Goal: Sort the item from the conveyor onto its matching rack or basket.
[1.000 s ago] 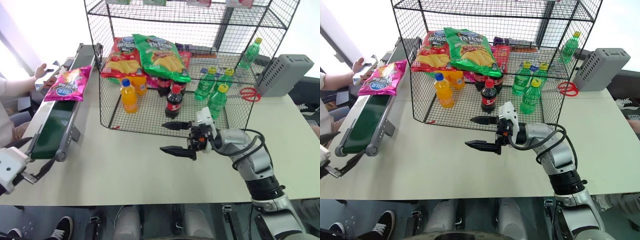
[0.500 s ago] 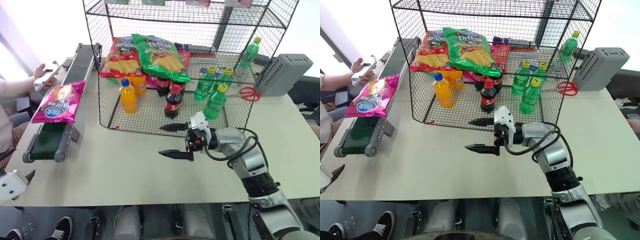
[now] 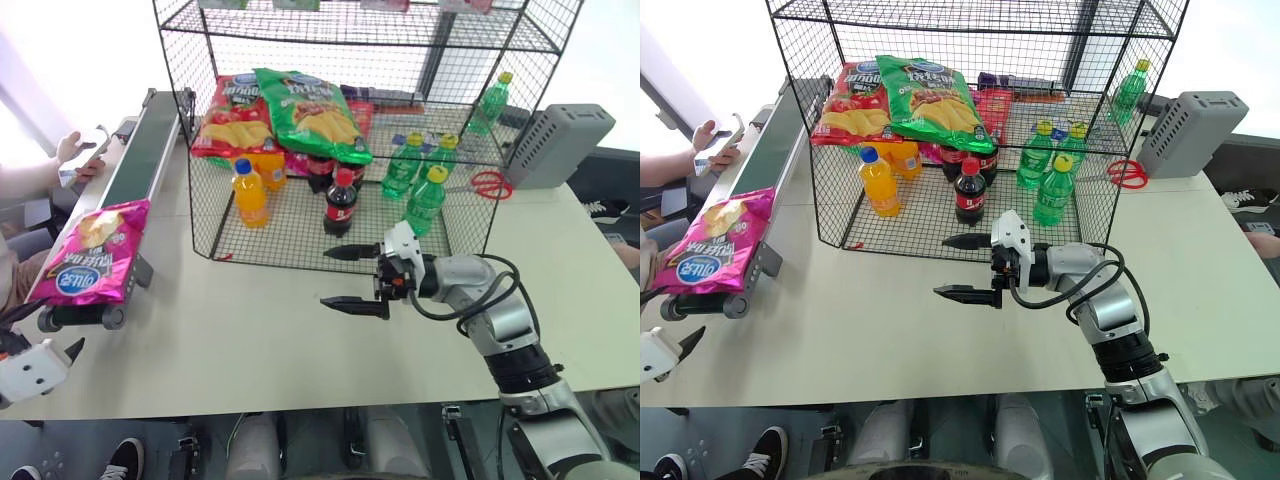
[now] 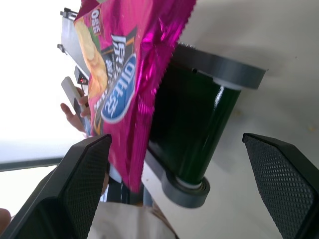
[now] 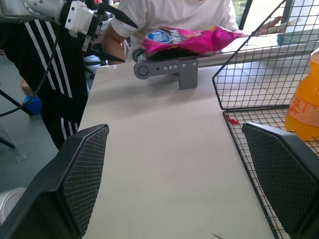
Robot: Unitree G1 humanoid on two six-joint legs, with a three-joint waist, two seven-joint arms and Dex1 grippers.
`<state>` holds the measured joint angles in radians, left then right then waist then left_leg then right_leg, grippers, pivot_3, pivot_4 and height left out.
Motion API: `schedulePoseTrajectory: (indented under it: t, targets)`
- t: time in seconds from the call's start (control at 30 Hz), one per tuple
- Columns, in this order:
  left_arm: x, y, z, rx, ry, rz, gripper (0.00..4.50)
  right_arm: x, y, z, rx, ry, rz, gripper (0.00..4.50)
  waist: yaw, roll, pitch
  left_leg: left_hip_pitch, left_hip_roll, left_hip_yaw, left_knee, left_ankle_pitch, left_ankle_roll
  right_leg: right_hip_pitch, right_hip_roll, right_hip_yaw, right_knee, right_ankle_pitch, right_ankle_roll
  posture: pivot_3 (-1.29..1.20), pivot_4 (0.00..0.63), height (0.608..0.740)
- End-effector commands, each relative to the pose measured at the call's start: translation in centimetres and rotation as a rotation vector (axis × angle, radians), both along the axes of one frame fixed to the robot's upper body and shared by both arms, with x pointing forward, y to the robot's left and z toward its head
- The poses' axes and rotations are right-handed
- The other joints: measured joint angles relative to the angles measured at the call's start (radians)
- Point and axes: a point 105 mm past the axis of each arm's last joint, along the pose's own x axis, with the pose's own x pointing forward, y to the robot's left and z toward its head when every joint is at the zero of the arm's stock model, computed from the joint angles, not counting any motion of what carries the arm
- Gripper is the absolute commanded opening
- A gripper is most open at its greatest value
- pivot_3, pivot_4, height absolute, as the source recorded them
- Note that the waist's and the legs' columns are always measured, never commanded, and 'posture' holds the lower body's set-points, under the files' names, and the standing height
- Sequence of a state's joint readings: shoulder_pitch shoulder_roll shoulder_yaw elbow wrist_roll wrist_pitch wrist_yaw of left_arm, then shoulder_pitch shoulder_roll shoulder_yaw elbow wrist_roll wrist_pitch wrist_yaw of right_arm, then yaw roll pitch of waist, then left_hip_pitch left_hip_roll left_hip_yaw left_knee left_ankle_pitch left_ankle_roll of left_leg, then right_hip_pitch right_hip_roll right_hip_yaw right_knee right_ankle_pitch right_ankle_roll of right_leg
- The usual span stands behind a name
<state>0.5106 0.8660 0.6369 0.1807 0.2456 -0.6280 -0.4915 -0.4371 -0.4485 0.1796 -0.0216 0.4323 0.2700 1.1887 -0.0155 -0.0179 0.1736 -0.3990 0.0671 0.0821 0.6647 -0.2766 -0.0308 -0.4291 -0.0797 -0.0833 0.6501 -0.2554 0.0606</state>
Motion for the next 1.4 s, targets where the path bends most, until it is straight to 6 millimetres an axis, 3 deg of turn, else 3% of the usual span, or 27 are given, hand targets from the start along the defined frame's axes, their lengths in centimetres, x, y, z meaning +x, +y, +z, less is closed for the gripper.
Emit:
schedulePoseTrajectory:
  t: [0.03, 0.33, 0.63, 0.67, 0.87, 1.03, 1.23, 1.33, 1.4]
  targets:
    - [0.4, 0.1, 0.8, 0.025, -0.025, -0.018, 4.5, 0.0, -0.3, 1.0, 0.017, -0.046, -0.004, 4.46, 0.001, 0.0, 0.0, 0.0, 0.0, 0.0, 0.0, 0.0, 0.0, 0.0, 0.0, 0.0, 0.0, 0.0, 0.0, 0.0, 0.15, 0.74]
    - [1.0, -0.7, 0.4, -0.03, -0.008, -0.05, 4.5, -0.1, -0.4, 0.9, 0.006, -0.059, -0.011, 4.46, 0.001, 0.0, 0.0, 0.0, 0.0, 0.0, 0.0, 0.0, 0.0, 0.0, -0.001, 0.0, 0.0, 0.0, 0.0, 0.0, 0.15, 0.74]
    - [0.8, -1.1, 0.6, -0.103, -0.013, -0.07, 0.16, 0.2, -0.6, 1.0, 0.005, -0.071, -0.028, 4.5, 0.001, 0.0, 0.0, 0.0, 0.0, 0.0, 0.0, 0.0, 0.0, 0.0, 0.0, 0.0, 0.0, 0.0, 0.0, 0.0, 0.15, 0.74]
    - [0.9, -1.0, 1.0, -0.112, -0.027, -0.063, 0.05, 0.2, -0.6, 1.0, 0.004, -0.074, -0.029, 4.5, 0.001, 0.0, 0.0, 0.0, 0.0, 0.0, 0.0, 0.0, 0.0, 0.0, 0.0, 0.0, 0.0, 0.0, 0.0, 0.0, 0.15, 0.74]
    - [2.0, -0.9, 4.7, -0.226, -0.22, -0.044, 0.05, 0.3, -0.5, 0.8, 0.003, -0.084, -0.034, 4.5, 0.004, 0.0, 0.0, 0.0, 0.0, 0.0, 0.0, 0.0, 0.0, 0.0, 0.0, 0.0, 0.0, 0.0, 0.0, 0.0, 0.15, 0.74]
    - [1.9, -2.6, 8.7, -0.568, -0.288, -0.125, 0.05, 0.6, -0.8, 1.1, 0.01, -0.087, -0.045, 4.5, 0.001, -0.001, 0.0, 0.0, 0.0, 0.0, 0.0, 0.0, 0.0, 0.0, -0.001, 0.0, 0.0, 0.0, 0.0, 0.0, 0.15, 0.74]
    - [0.5, -6.5, 11.4, -1.029, -0.111, -0.31, 0.05, 0.9, -1.3, 2.2, 0.056, -0.055, -0.05, 4.5, -0.002, -0.001, 0.0, 0.0, 0.0, 0.0, 0.0, 0.0, 0.0, 0.001, 0.0, 0.0, 0.0, 0.0, 0.0, 0.0, 0.15, 0.74]
    - [-0.4, -9.7, 11.7, -1.288, 0.117, -0.407, 0.05, -0.1, -1.9, 3.3, 0.115, 0.056, -0.001, 4.5, 0.001, 0.0, 0.0, 0.001, 0.0, -0.001, 0.0, 0.0, 0.0, 0.001, 0.0, 0.0, 0.001, 0.0, 0.0, 0.0, 0.15, 0.74]
    - [-0.9, -11.9, 11.7, -1.36, 0.247, -0.485, 0.05, -0.9, -2.3, 3.4, 0.117, 0.124, 0.03, 4.5, 0.005, 0.0, 0.0, 0.001, -0.001, -0.002, 0.0, 0.0, 0.0, 0.002, 0.0, 0.0, 0.001, 0.0, 0.0, 0.0, 0.15, 0.74]
